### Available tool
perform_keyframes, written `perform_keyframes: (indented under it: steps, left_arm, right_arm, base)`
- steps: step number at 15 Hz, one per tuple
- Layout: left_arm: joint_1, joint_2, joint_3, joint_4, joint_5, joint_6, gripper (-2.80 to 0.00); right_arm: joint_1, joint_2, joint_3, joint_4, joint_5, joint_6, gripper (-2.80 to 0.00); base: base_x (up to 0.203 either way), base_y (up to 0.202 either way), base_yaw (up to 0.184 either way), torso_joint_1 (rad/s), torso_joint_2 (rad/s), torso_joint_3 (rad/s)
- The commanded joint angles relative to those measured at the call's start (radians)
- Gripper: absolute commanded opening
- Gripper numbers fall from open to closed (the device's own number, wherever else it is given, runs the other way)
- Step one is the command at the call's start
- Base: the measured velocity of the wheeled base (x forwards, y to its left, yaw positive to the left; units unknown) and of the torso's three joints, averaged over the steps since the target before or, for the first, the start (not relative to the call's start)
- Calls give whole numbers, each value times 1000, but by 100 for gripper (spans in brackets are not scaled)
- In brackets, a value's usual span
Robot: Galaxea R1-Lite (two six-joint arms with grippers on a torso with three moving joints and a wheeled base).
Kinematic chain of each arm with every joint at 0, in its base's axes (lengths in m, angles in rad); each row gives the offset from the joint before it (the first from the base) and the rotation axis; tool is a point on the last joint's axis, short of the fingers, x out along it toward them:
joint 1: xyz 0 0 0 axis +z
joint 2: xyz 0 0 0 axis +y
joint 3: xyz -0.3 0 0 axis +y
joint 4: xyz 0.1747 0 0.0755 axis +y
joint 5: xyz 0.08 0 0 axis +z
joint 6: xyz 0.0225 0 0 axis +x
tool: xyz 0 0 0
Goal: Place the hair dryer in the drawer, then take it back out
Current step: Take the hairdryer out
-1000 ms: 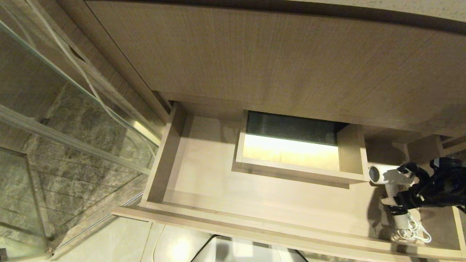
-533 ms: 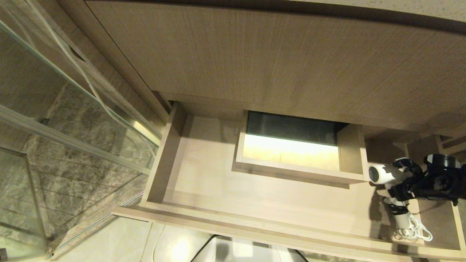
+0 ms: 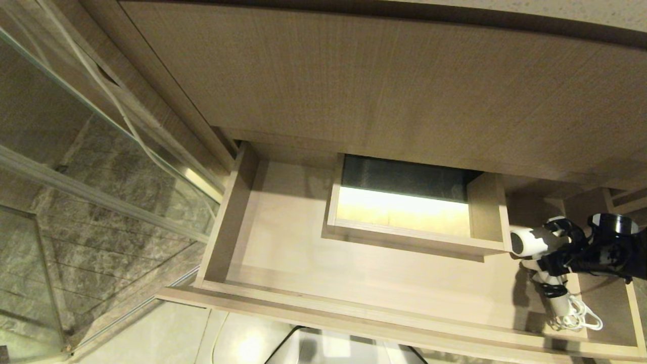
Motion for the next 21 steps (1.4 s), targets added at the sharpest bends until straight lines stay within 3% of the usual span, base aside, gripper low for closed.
perform_keyframes:
  steps: [1, 9, 21]
  left_arm:
    - [0, 0, 2, 0, 0, 0, -280]
    - [0, 0, 2, 0, 0, 0, -280]
    - [0, 0, 2, 0, 0, 0, -280]
  right_arm:
    - [0, 0, -1, 2, -3, -5, -280]
    - [0, -131, 21, 59, -3, -9, -280]
    - [0, -361, 168, 105, -3, -7, -280]
  base:
    - [0, 0, 0, 0, 0, 0]
    - [0, 0, 0, 0, 0, 0]
    - [0, 0, 0, 0, 0, 0]
